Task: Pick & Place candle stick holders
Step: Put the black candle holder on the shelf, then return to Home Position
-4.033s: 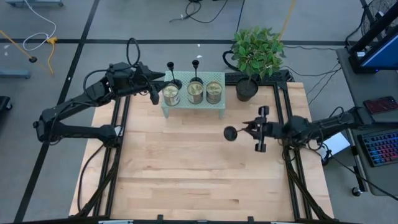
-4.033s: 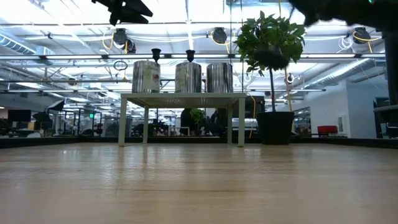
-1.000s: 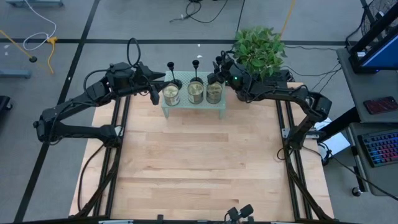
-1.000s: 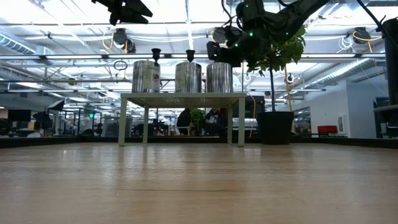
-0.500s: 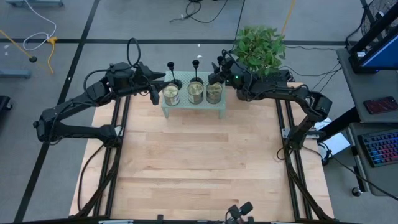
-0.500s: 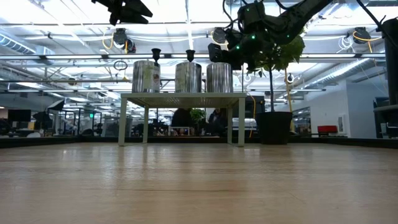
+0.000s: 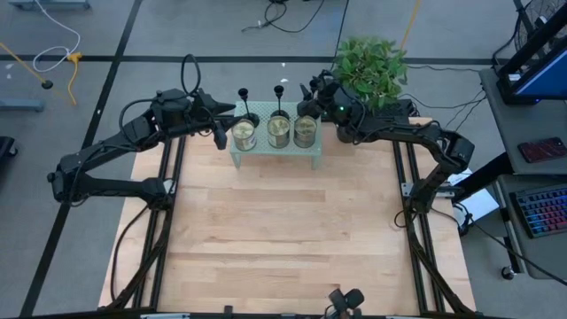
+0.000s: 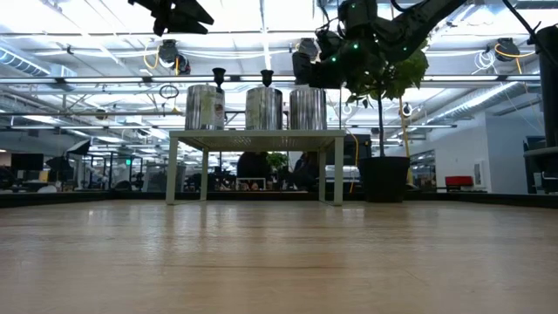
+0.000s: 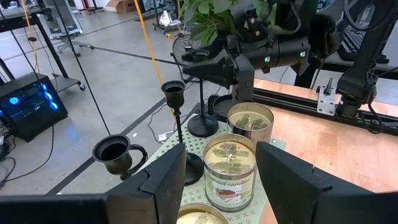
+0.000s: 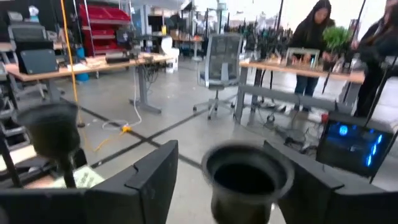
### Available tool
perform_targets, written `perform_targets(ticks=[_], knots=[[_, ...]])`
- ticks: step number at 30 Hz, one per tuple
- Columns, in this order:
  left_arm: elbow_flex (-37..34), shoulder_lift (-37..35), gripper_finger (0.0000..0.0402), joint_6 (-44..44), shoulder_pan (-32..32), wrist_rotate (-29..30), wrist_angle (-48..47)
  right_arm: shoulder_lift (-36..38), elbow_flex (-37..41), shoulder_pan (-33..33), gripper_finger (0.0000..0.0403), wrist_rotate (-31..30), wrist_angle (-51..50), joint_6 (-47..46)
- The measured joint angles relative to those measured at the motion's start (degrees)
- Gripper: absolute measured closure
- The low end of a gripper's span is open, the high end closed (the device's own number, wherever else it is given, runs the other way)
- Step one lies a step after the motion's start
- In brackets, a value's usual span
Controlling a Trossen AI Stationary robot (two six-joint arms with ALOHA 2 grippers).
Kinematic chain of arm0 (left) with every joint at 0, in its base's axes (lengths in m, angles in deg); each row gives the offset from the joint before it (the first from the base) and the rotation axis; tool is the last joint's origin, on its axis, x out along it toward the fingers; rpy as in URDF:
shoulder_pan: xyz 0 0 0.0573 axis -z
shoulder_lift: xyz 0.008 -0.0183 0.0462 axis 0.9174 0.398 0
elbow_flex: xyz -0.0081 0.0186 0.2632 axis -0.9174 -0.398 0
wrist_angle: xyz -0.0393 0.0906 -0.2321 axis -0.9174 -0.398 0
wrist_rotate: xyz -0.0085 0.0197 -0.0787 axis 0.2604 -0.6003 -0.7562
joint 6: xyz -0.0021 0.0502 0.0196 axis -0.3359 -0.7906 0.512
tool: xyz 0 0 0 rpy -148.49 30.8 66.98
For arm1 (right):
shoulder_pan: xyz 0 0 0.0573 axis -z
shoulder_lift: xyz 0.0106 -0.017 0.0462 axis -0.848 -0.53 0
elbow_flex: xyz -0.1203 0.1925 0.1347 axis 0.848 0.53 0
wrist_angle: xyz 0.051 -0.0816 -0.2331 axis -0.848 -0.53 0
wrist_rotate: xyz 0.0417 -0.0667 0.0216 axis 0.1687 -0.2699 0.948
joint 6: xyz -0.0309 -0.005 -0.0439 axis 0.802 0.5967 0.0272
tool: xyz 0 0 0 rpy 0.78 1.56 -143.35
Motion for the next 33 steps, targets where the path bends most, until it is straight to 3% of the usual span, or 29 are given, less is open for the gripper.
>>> perform_targets(ticks=[22,27,33], knots=[[0.0,0.0,0.0199,-0.04,0.0,0.0,-0.13,1.93,-0.02,-5.24,0.0155,-0.02,11.29,18.8],[0.0,-0.26,0.02,-2.35,-0.02,0.02,-0.13,6.84,-0.04,-8.96,0.0159,4.5,5.18,20.48],[-0.02,-2.4,0.0254,-5.75,0.0,-0.02,-1.13,16.45,-0.02,-14.9,0.0186,15.18,-17.2,22.95]])
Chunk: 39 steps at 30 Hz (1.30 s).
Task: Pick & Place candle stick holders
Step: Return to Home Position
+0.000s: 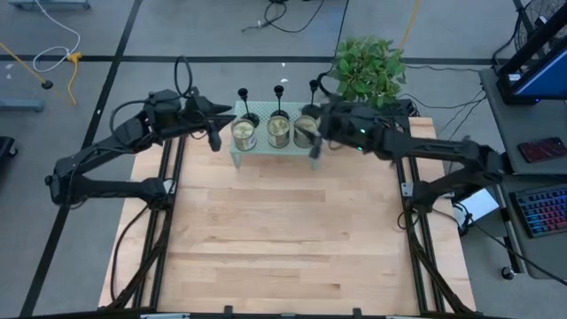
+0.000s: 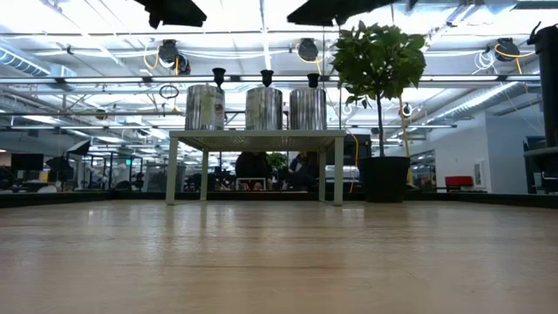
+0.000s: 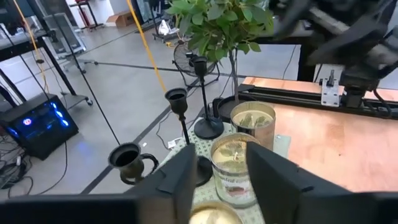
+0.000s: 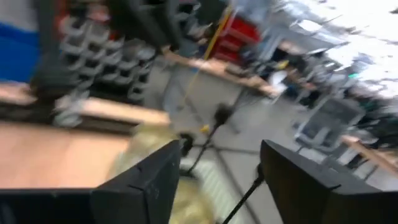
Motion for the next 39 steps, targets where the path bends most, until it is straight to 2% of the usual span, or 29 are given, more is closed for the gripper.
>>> perform_targets(ticks=[7,9,11,14,19,22,25,30,35,39], knots=[[0.0,-6.57,0.0383,0.59,0.0,0.0,-7.78,10.74,0.0,-4.98,0.027,-0.13,-20.69,-2.11],[0.0,-9.29,0.0393,1.85,-0.01,-0.07,-9.41,13.56,0.0,-5.89,0.0306,-0.04,-24.85,-3.17],[0.0,-12.29,0.0386,2.39,0.0,-0.07,-11.27,16.08,0.17,-6.66,0.0348,-0.05,-29.13,-3.86],[-0.34,-16.2,0.0381,2.99,0.0,-0.15,-13.25,20.37,3.95,-7.7,0.0393,-0.05,-29.38,-5.29],[-7.61,-24.16,0.0397,3.09,0.74,-4.95,-10.53,29.4,17.64,-9.06,0.0398,-0.03,-19.24,-7.21],[-14.73,-28.16,0.0389,5.08,1.35,-8.45,-6.2,34.92,27.06,-9.19,0.04,-0.03,-10.63,-6.61],[-21.58,-31.12,0.0384,8.66,1.82,-8.96,-0.16,40.02,35.03,-9.15,0.0401,-0.03,-3.55,-7.74],[-32.17,-33.7,0.0398,10.01,2.67,-9.08,9.2,47.96,44.24,-9.15,0.0402,2.01,-0.87,-10.03],[-42.11,-34.17,0.0385,9.05,4.05,-9.14,23.01,54.95,51.47,-9.15,0.0402,3.17,1.76,-14.3],[-48.54,-34.16,0.0393,9.65,4.83,-9.2,33.16,60.14,56.4,-9.14,0.0402,3.01,1.75,-14.97]])
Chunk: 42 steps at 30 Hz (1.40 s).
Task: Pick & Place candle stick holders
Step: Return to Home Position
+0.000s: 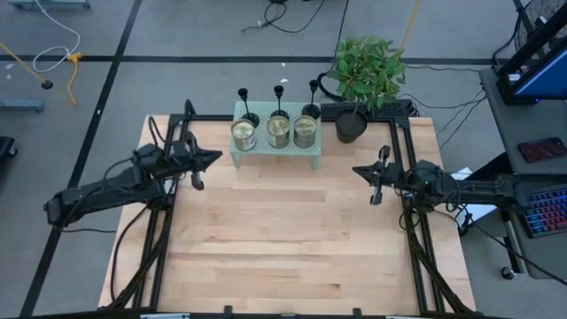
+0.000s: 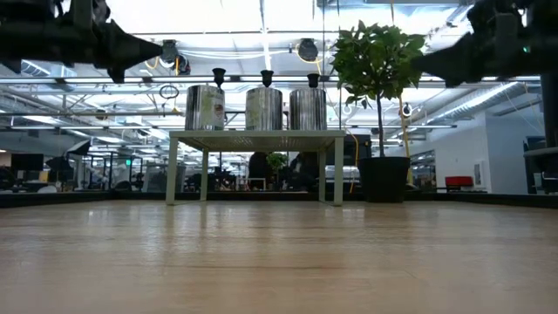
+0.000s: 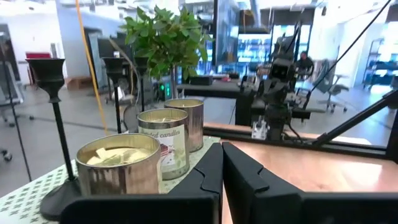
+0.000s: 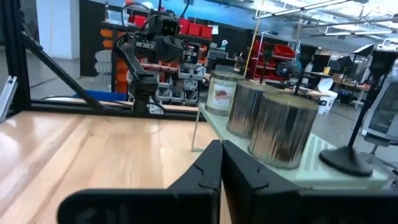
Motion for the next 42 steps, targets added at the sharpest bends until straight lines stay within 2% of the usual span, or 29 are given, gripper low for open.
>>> perform_targets(ticks=[3,10,14,19,27,31,35,42], knots=[[-3.09,-0.04,0.0398,0.08,0.33,-0.02,4.82,3.19,2.6,0.01,0.0402,0.0,0.0,-1.7],[-5.39,-0.02,0.0386,0.14,0.38,-0.02,5.61,8.14,6.09,0.01,0.0403,0.0,-0.06,-2.17],[-8.01,0.0,0.0398,0.78,0.38,0.0,7.92,9.41,7.85,0.01,0.0403,-0.02,0.06,-4.51],[-12.69,0.0,0.0385,2.4,0.35,0.13,15.16,9.42,8.21,0.01,0.0403,-0.06,0.01,-5.93],[-12.72,0.46,0.0397,3.76,0.35,-0.31,12.33,9.32,8.32,0.01,0.0403,-0.22,-0.08,-6.7],[-12.72,0.5,0.0377,7.8,0.35,-0.33,10.81,9.32,8.37,0.01,0.0403,-0.22,-0.08,-6.36],[-12.72,0.49,0.0363,8.14,0.35,-0.33,10.37,9.32,8.39,0.01,0.0403,-0.22,-0.08,-6.4],[-12.72,0.5,0.036,8.04,0.35,-0.33,10.4,9.32,8.43,0.01,0.0403,-0.23,-0.08,-6.4]])
